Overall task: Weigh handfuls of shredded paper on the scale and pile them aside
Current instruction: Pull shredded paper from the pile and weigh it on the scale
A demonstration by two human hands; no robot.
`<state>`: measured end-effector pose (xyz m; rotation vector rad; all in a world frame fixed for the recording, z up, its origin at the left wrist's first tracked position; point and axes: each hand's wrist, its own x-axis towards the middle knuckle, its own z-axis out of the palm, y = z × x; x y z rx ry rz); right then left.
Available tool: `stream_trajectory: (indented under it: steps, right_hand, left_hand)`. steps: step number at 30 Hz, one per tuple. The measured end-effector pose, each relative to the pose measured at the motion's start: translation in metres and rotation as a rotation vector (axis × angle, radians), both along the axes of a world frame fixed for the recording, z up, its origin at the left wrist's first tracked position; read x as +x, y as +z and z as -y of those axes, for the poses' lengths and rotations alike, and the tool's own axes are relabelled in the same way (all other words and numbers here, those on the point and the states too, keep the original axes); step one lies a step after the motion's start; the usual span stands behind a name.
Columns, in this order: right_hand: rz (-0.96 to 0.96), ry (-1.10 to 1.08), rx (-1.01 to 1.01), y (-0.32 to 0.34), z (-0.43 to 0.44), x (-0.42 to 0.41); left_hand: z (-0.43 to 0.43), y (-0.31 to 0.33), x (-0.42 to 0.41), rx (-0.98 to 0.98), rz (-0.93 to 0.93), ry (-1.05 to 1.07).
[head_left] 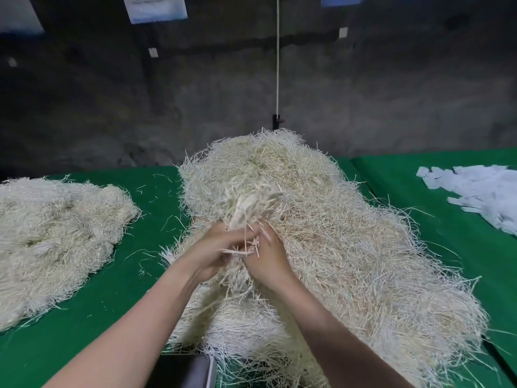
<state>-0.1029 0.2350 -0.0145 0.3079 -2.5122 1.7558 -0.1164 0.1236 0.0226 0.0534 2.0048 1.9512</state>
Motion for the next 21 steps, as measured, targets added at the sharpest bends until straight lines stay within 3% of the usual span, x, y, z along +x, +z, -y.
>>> stream_trajectory:
  steps: [7,8,11,12,14,17,21]
  right_hand:
    - [-0.039,0.023,-0.085,-0.037,0.014,0.01]
    - [0.006,0.005,0.029,-0.047,0.002,0.006]
    - [0.144,-0.005,0.722,-0.075,-0.041,0.003]
    - [0.152,-0.05,0.832,-0.08,-0.051,0.005]
    - [0.166,-0.195,0.687,-0.079,-0.064,0.004]
    - [0.158,-0.321,0.174,-0.055,-0.07,-0.004]
    - [0.113,-0.249,-0.198,-0.018,-0.057,-0.007]
  left_hand:
    - [0.013,0.004,-0.018,0.205,0.02,0.573]
    - [0.018,0.006,-0.019,0.204,-0.006,0.572]
    - [0.026,0.009,-0.024,0.065,-0.103,0.517]
    - [0.026,0.009,-0.023,-0.002,-0.125,0.487]
    - [0.021,0.012,-0.02,-0.115,-0.132,0.4]
    - [0.008,0.004,-0.013,-0.227,-0.046,0.145]
    - [-0.021,-0.022,0.005,-0.376,0.139,-0.292]
